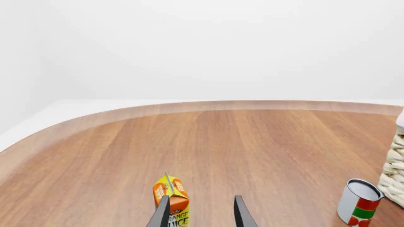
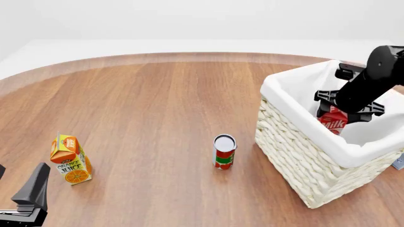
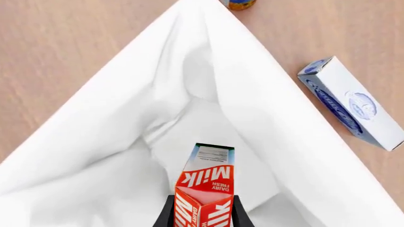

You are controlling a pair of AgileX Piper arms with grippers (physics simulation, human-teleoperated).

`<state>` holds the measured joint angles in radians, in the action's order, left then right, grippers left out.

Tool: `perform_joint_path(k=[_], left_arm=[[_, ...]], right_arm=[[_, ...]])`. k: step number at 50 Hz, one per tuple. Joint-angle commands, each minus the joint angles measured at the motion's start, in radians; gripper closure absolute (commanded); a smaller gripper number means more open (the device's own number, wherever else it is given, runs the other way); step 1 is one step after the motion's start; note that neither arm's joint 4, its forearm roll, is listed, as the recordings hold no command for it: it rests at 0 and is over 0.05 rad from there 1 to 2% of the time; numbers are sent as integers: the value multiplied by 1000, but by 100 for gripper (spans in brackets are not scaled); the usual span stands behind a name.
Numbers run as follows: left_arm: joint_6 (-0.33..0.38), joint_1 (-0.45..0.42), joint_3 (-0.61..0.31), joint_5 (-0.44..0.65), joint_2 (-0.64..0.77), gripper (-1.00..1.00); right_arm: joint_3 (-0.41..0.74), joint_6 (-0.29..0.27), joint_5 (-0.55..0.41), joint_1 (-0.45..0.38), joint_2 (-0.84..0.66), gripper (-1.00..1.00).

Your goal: Pick the milk and place it in the basket.

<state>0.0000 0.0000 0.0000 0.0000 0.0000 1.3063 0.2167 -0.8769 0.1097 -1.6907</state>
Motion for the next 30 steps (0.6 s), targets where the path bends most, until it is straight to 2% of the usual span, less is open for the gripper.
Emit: perform_joint_path(k=[1,4,5,30], left_arm=[[0,0,0,0,0,-100],[0,0,0,0,0,-100],[0,0,0,0,0,-100],[0,0,0,0,0,-100]], right_arm=[[2,9,15,8,3,100],[10,6,7,9,6,100],[17,3,-1,12,7,-100],[45,-21,-42,28,45,-100]])
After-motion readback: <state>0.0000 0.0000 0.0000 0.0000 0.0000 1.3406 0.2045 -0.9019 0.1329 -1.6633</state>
